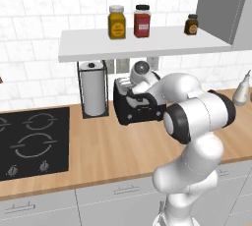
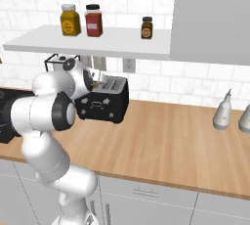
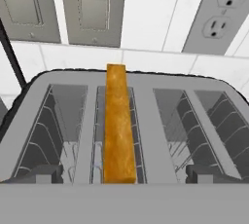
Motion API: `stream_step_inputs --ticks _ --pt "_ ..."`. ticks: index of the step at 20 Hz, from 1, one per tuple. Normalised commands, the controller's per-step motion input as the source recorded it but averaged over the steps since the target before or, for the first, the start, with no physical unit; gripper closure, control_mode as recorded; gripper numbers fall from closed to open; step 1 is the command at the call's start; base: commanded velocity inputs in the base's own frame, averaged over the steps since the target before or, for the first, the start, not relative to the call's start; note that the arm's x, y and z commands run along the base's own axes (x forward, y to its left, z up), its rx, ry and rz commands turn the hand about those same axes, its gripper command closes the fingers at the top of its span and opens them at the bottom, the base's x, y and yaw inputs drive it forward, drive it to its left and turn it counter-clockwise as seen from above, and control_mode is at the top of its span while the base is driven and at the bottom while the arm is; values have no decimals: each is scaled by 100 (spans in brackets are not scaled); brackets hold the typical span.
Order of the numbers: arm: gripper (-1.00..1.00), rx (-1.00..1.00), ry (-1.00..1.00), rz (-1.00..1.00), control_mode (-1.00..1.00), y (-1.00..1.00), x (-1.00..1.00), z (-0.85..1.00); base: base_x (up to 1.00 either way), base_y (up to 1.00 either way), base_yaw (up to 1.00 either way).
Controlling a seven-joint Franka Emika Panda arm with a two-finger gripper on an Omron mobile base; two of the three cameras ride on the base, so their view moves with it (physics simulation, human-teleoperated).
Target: Start the toaster. Once the lever pops up, take the bread to the plate on the dining counter.
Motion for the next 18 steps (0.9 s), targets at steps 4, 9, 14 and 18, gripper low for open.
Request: stream_step_inputs --ticks 4,9,14,18 --pt "-100 0 0 0 -100 0 18 -11 0 0 0" --pt "-100 0 0 0 -100 0 26 -4 0 0 0" --pt "-100 0 0 0 -100 0 24 0 0 0 0" --pt "-100 0 0 0 -100 0 0 -5 0 0 0"
